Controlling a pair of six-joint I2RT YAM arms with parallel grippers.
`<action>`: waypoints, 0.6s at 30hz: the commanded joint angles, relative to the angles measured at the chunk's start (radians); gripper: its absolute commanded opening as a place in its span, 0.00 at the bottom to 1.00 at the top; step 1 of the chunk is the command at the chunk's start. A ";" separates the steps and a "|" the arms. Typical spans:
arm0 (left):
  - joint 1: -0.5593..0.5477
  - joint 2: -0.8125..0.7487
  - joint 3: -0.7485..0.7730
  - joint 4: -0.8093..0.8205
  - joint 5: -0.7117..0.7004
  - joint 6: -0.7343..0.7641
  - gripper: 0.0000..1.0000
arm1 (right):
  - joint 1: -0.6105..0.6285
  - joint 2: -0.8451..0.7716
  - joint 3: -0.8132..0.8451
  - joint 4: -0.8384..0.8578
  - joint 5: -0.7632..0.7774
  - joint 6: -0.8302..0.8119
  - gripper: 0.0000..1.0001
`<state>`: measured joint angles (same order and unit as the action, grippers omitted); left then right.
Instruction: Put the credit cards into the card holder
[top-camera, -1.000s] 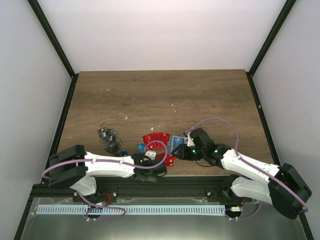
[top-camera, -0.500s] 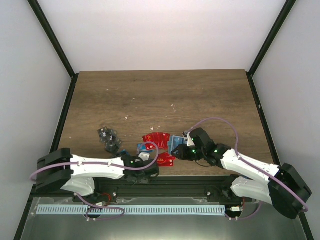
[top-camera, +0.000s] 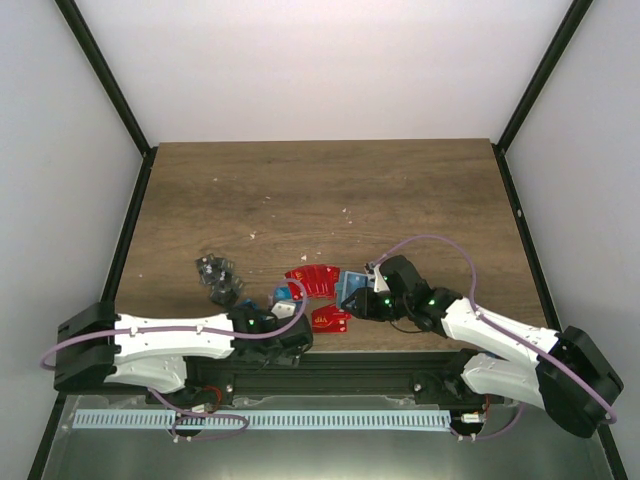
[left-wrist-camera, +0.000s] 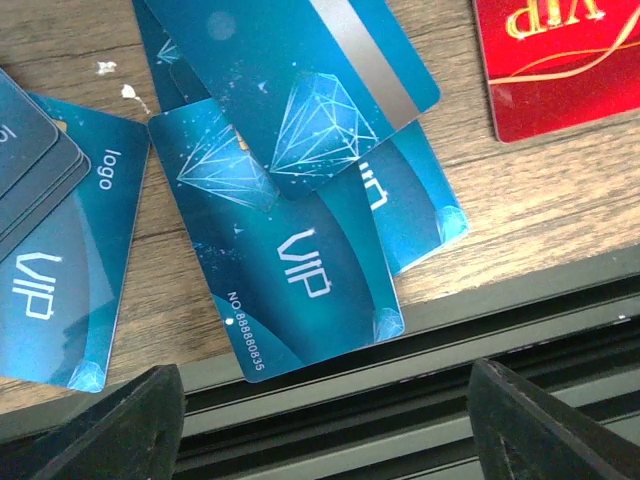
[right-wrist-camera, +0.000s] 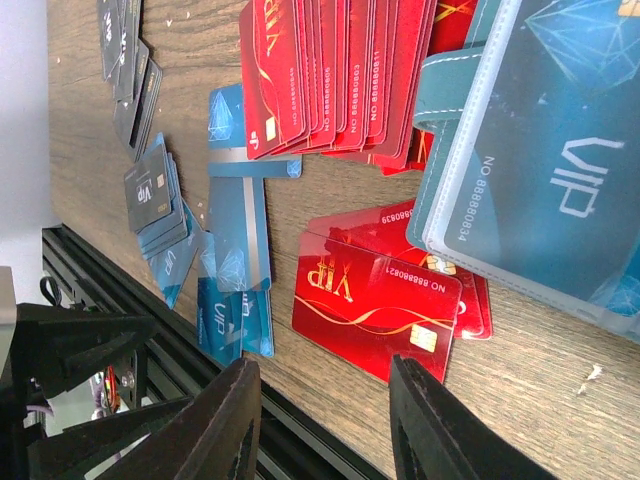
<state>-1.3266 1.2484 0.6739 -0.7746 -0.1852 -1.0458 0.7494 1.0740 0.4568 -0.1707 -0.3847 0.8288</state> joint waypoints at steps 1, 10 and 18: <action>0.002 0.043 0.025 -0.009 -0.030 -0.015 0.83 | 0.011 -0.001 0.010 0.022 -0.007 0.008 0.37; 0.005 0.158 0.012 0.048 -0.059 -0.033 0.87 | 0.011 -0.018 0.000 0.007 -0.004 0.009 0.37; 0.004 0.224 0.005 0.096 -0.057 -0.027 0.85 | 0.011 -0.017 -0.005 0.013 -0.003 0.008 0.37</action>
<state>-1.3266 1.4391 0.6834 -0.7132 -0.2279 -1.0679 0.7498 1.0672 0.4564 -0.1711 -0.3893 0.8318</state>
